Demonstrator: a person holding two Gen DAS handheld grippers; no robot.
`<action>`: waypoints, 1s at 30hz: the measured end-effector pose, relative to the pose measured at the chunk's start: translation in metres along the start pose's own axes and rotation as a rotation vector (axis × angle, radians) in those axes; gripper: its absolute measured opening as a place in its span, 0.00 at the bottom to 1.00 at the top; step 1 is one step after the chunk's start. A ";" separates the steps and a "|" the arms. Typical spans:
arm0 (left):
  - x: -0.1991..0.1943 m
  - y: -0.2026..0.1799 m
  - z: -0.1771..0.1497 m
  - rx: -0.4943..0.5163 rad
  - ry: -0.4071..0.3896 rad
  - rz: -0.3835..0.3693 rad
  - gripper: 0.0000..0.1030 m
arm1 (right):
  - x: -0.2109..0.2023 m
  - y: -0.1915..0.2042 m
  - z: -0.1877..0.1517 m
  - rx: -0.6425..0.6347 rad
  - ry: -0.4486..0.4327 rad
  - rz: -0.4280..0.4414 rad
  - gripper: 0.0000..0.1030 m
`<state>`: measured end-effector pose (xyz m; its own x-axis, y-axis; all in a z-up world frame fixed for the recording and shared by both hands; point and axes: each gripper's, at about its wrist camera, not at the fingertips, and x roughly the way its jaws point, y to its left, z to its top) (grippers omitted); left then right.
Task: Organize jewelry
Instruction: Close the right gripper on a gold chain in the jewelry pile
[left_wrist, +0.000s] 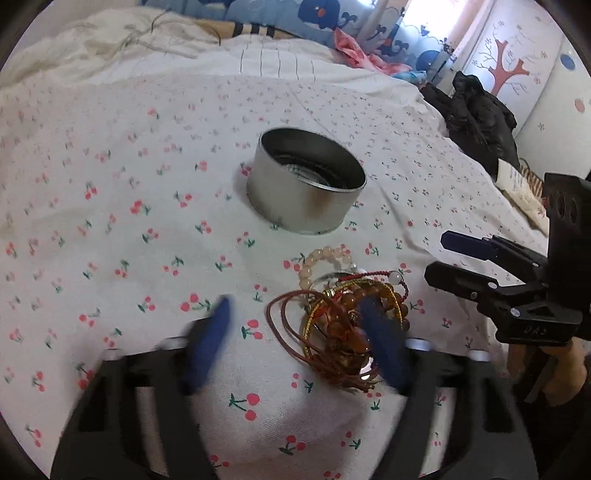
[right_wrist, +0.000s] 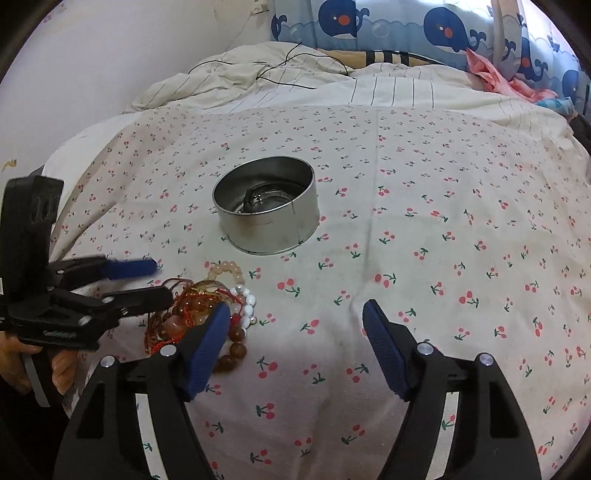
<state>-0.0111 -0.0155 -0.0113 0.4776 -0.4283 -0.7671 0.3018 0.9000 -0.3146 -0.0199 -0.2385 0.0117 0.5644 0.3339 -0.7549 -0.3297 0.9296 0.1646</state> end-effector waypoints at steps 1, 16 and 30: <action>0.004 0.002 -0.001 -0.007 0.024 -0.005 0.25 | 0.000 -0.001 0.000 0.003 0.000 0.000 0.70; -0.059 0.008 0.019 0.035 -0.148 -0.117 0.01 | 0.009 0.015 0.003 -0.025 0.015 0.091 0.70; -0.080 0.034 0.026 -0.039 -0.221 -0.086 0.01 | 0.019 0.061 -0.004 -0.230 0.041 0.121 0.31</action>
<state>-0.0177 0.0472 0.0544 0.6219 -0.5072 -0.5967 0.3189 0.8599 -0.3986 -0.0318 -0.1763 0.0046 0.4812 0.4295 -0.7642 -0.5592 0.8217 0.1097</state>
